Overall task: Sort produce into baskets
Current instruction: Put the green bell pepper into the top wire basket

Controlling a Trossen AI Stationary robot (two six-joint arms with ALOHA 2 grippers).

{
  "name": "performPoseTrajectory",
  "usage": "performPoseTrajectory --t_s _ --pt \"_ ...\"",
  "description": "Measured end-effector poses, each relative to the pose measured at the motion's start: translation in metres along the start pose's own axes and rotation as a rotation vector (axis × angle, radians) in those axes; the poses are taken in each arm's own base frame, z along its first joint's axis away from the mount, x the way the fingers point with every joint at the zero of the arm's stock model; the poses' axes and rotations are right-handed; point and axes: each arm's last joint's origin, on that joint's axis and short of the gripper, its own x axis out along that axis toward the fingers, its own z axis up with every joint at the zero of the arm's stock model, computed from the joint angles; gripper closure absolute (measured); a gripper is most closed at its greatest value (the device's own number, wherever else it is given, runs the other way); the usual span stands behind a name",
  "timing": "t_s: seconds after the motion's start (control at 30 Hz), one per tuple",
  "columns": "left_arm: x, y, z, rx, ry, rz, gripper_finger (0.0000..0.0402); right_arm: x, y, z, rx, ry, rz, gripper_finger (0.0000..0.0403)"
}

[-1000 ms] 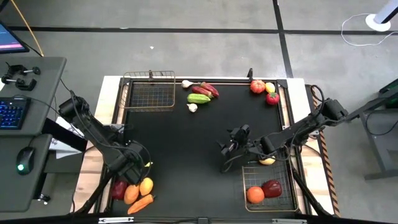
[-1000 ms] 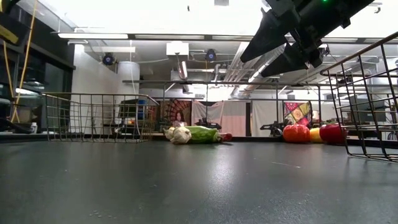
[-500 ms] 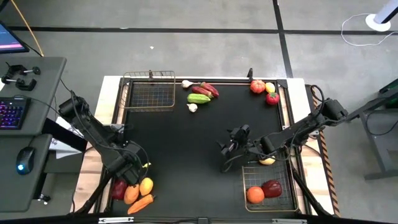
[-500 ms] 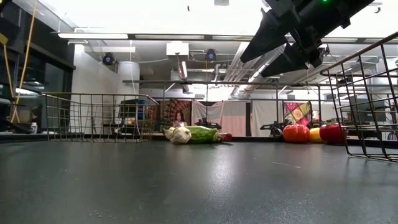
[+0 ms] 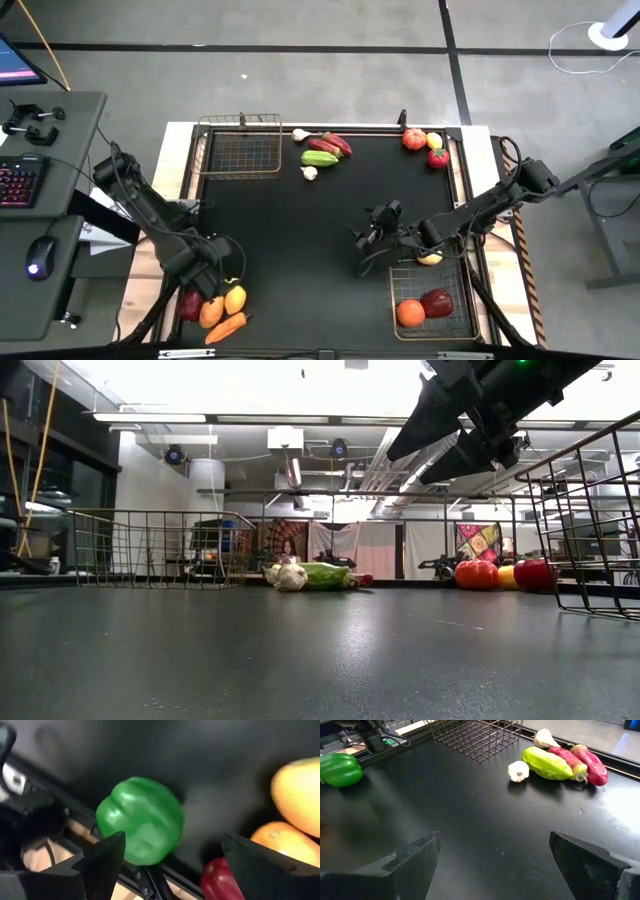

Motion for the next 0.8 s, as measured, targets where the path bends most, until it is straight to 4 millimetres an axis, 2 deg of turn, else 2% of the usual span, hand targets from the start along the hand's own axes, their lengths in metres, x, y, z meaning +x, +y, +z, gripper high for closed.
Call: performPoseTrajectory --t_s 0.17,0.43,0.63,0.8 --pt "-0.003 -0.002 0.002 0.132 -0.016 -0.019 0.0080 0.000 0.000 0.000 0.001 0.000 0.001 0.0036" --pt "-0.003 0.000 0.011 0.082 -0.011 -0.019 0.0077 0.000 0.000 0.000 0.000 0.000 0.000 0.0036" --pt "0.004 0.005 0.017 -0.016 0.047 0.000 0.0040 0.000 0.000 0.000 0.000 0.000 0.000 0.0036" --pt "0.018 0.010 0.018 -0.252 -0.006 0.055 0.0020 0.000 0.000 0.000 -0.004 0.004 -0.001 0.0036"
